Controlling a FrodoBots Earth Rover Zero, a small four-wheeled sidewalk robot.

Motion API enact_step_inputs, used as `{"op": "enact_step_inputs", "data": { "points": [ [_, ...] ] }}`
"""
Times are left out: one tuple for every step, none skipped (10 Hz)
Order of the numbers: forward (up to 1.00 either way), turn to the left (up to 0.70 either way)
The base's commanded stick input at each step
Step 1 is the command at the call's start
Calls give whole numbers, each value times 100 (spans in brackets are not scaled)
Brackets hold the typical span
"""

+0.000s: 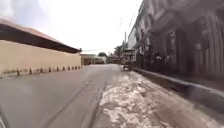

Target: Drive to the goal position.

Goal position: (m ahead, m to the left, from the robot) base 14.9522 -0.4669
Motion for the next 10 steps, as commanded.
{"op": "enact_step_inputs", "data": {
  "points": [
    [70, 1],
    [70, 1],
    [70, 1],
    [70, 1],
    [70, 1],
    [70, 1],
    [70, 1],
    [70, 1],
    [70, 1],
    [70, 1]
  ]
}}
